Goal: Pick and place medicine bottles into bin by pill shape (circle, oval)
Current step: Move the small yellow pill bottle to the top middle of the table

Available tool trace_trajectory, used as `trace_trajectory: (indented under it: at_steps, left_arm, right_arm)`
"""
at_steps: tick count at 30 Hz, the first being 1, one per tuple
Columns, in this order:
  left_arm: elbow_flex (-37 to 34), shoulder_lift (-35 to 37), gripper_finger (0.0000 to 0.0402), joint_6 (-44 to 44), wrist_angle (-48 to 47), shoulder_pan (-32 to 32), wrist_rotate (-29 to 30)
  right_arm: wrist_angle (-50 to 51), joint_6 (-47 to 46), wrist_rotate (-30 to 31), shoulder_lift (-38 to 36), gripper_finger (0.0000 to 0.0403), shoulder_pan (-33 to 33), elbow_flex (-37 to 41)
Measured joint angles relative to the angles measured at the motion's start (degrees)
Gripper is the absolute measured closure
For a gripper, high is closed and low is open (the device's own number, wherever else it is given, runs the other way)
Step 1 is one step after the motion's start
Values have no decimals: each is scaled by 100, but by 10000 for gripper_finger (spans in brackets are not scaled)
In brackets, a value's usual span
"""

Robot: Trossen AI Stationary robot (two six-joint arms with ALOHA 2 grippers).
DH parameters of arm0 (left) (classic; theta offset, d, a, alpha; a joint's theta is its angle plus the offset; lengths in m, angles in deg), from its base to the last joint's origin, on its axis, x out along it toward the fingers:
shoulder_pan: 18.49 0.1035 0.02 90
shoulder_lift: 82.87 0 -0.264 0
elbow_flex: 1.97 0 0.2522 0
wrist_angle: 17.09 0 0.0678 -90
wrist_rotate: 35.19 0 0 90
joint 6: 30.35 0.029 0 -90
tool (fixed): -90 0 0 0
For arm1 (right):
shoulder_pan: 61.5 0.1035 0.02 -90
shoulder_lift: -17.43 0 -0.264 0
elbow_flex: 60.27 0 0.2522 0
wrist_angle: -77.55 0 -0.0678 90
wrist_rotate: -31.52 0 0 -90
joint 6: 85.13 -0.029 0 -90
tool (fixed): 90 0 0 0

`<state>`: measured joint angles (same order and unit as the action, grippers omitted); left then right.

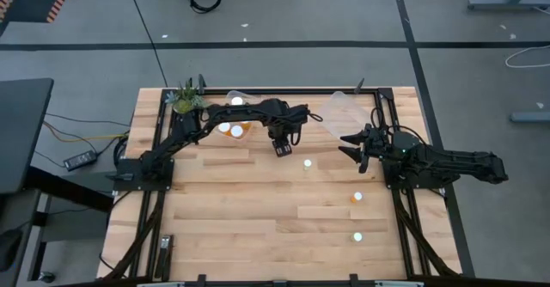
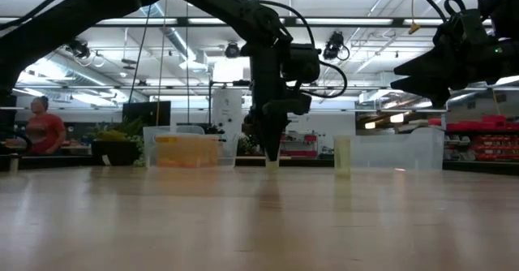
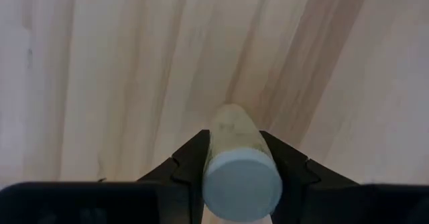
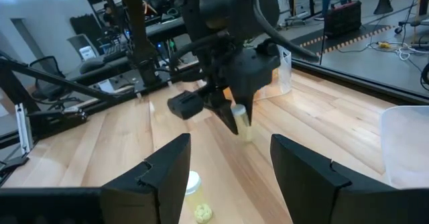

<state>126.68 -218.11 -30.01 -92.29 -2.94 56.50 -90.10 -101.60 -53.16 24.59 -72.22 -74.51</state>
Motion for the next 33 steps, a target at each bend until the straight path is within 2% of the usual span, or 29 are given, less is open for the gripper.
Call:
trace_trajectory:
  at_steps: [17, 33]
  left_arm:
    - [2, -11, 276, 18, -117, -2, -1]
    - [2, -31, 191, 163, -222, -38, 129]
  right_arm:
    - [2, 0, 0, 0, 189, -1, 0]
    - [2, 0, 0, 0, 189, -1, -1]
